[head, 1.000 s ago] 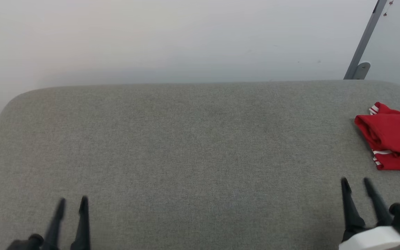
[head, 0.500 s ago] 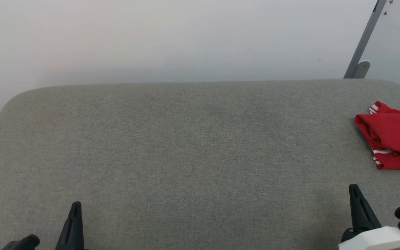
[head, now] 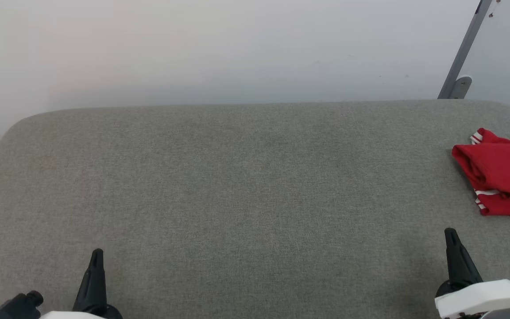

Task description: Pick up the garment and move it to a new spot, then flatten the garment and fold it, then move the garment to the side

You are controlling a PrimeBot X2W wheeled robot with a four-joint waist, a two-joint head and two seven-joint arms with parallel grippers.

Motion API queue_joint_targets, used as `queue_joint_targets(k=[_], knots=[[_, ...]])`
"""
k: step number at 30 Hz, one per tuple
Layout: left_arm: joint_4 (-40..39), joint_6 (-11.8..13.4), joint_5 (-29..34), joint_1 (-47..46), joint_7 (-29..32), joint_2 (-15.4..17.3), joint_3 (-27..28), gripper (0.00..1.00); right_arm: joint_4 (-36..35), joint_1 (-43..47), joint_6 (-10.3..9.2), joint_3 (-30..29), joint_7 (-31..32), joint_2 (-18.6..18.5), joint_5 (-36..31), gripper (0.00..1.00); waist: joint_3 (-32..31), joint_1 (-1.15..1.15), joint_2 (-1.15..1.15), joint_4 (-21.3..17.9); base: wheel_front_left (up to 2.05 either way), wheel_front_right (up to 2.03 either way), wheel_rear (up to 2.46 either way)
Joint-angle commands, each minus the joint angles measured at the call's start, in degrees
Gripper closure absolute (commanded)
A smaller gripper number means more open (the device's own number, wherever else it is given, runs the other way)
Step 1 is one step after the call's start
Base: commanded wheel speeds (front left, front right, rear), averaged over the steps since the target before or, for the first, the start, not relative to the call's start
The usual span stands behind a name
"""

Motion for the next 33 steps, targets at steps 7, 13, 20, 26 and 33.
queue_joint_targets(k=[7, 13, 20, 26, 33], knots=[[0.2, -0.1, -6.9, -3.0, 1.8, -0.1, 0.6, 1.0, -0.3, -2.5, 0.0, -0.3, 1.6, 0.1, 7.3, 1.0, 0.1, 0.0, 0.0, -0.1, 0.0, 0.0, 0.0], [0.8, -0.1, -11.0, -4.0, 2.9, -0.4, 0.9, 1.0, 0.0, -3.1, 0.0, -0.3, 2.6, 0.3, 11.7, 1.0, 0.2, 0.0, 0.0, -0.1, 0.0, 0.0, 0.0], [1.4, -0.1, -15.6, -5.2, 4.2, -0.7, 1.1, 1.0, 0.2, -3.8, 0.0, -0.4, 3.7, 0.5, 16.5, 1.0, 0.3, 0.0, 0.0, -0.2, 0.0, 0.0, 0.0], [1.9, -0.1, -18.6, -5.8, 5.1, -1.0, 1.3, 1.0, 0.4, -4.2, 0.0, -0.5, 4.5, 0.6, 19.8, 1.0, 0.4, 0.0, 0.0, -0.2, 0.0, 0.0, 0.0], [2.5, -0.2, -22.6, -6.8, 6.3, -1.3, 1.6, 1.0, 0.6, -4.8, 0.0, -0.6, 5.4, 0.8, 24.1, 1.0, 0.5, 0.0, 0.0, -0.2, 0.0, 0.0, 0.0]])
